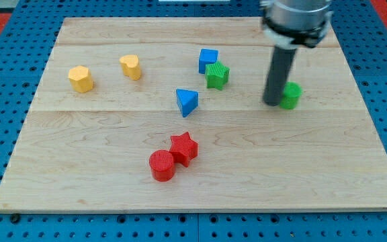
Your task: Slide the green star closer to the green circle
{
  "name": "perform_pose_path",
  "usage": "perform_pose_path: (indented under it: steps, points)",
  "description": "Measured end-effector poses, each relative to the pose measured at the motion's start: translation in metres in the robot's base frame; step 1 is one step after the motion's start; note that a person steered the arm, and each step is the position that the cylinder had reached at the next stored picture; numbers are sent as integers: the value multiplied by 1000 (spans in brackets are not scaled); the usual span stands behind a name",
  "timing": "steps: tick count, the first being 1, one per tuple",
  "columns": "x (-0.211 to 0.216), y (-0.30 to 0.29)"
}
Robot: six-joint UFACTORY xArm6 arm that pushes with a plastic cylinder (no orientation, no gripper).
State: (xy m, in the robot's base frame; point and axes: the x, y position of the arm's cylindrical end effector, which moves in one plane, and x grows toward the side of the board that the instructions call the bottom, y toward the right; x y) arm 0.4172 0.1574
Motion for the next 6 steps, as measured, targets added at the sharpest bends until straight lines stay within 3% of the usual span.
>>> perform_pose_path:
  steps: [1, 2, 3, 4, 6]
  points:
    - [0, -18]
    - [-8, -142]
    - [-16, -209]
    - [-60, -205]
    - [-39, -64]
